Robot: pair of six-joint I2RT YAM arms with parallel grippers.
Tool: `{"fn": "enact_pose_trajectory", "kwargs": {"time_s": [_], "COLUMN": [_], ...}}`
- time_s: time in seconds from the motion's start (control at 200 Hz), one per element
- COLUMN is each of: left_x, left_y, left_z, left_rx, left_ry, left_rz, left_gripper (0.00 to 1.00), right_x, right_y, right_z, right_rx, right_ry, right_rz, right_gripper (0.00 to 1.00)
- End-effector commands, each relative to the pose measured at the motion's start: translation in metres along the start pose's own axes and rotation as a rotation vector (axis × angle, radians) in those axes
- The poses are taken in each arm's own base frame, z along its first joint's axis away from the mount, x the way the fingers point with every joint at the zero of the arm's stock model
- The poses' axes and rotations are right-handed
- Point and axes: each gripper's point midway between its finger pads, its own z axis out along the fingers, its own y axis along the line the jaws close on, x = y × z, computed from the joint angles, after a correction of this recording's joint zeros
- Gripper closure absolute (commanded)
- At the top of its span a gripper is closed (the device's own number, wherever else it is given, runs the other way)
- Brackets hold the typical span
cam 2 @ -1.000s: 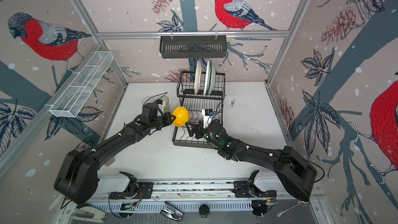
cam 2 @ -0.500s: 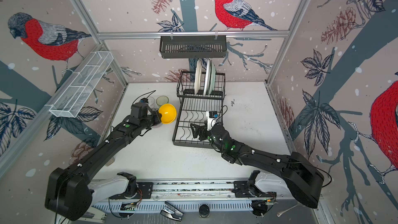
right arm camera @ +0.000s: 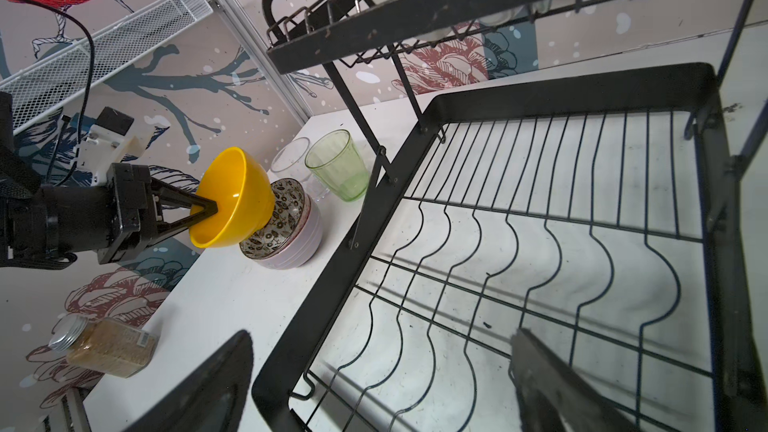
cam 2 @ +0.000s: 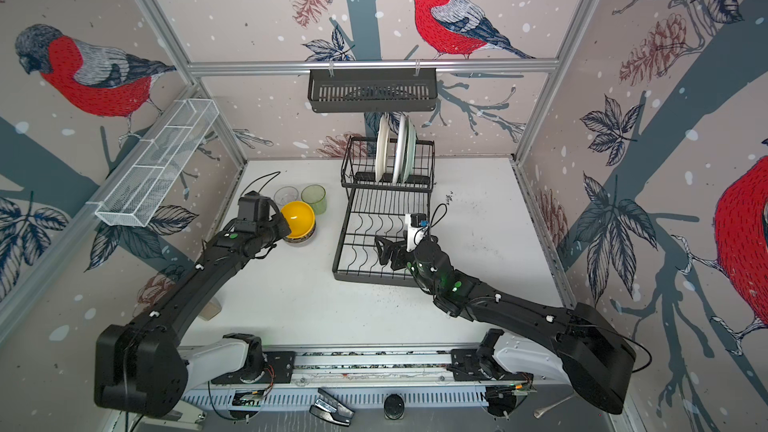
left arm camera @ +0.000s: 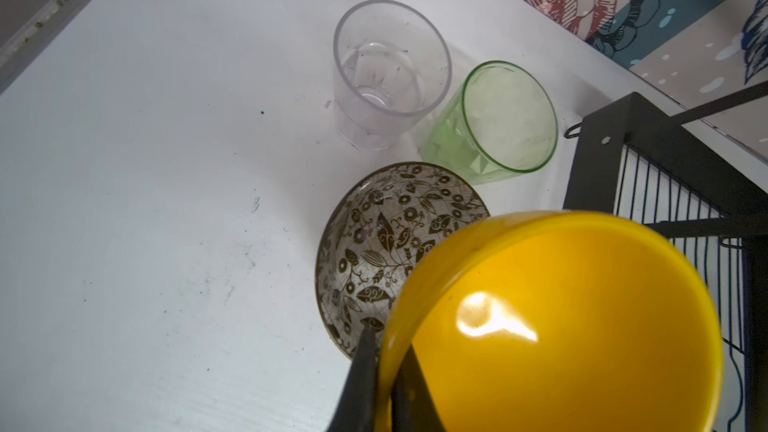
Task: Unload the mixed dishes from the dish rack
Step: 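Lower the yellow bowl onto the patterned bowl stack with the left gripper, then open the left gripper and lift it away from the stacked bowls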
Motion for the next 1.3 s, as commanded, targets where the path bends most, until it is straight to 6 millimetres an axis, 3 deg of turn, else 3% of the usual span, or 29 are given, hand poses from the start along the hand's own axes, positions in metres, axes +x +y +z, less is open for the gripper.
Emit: {"fn": "enact_pose_trajectory", "kwargs": {"time_s": [0.0,0.375,0.58,0.795,0.86,0.93,1.031,1.096,1.181,1.296], "left_x": [-0.008,-0.001,-0.002,0.007,0.009,0.01,0.007,0.004,0.0,-0.005], "left_y": [0.008,0.023,0.021,0.015,0.012,0.007,-0.004,-0.01,-0.016,-0.021], "left_z": [0.002,0.023,0.031,0.052,0.058,0.06,0.054,0.049,0.042,0.03], "left_rx": [-0.041,-0.131,-0.127,-0.104,-0.097,-0.074,-0.012,0.016,0.032,0.053], "left_ry": [-0.023,0.016,0.011,0.056,0.084,0.097,0.088,0.085,0.072,0.048], "left_rz": [-0.001,0.002,0.0,-0.006,-0.003,0.0,0.021,0.026,0.043,0.052], "left_gripper": [1.0,1.0,1.0,1.0,0.76,0.71,0.55,0.37,0.22,0.12], "right_x": [-0.001,-0.004,-0.004,-0.005,-0.005,-0.006,-0.005,-0.005,-0.004,-0.006], "right_y": [0.001,-0.012,-0.014,-0.017,-0.017,-0.017,-0.018,-0.019,-0.023,-0.029], "right_z": [-0.001,-0.01,-0.01,-0.013,-0.014,-0.015,-0.015,-0.014,-0.013,-0.012], "right_rx": [-0.026,-0.017,-0.014,-0.005,-0.003,-0.005,-0.001,0.005,0.018,0.029], "right_ry": [0.007,-0.01,-0.007,-0.003,-0.002,0.001,0.003,0.004,0.008,0.01], "right_rz": [0.012,0.032,0.044,0.046,0.048,0.051,0.053,0.057,0.068,0.092], "right_gripper": [0.04,0.04,0.04,0.04,0.04,0.04,0.03,0.03,0.03,0.02]}}
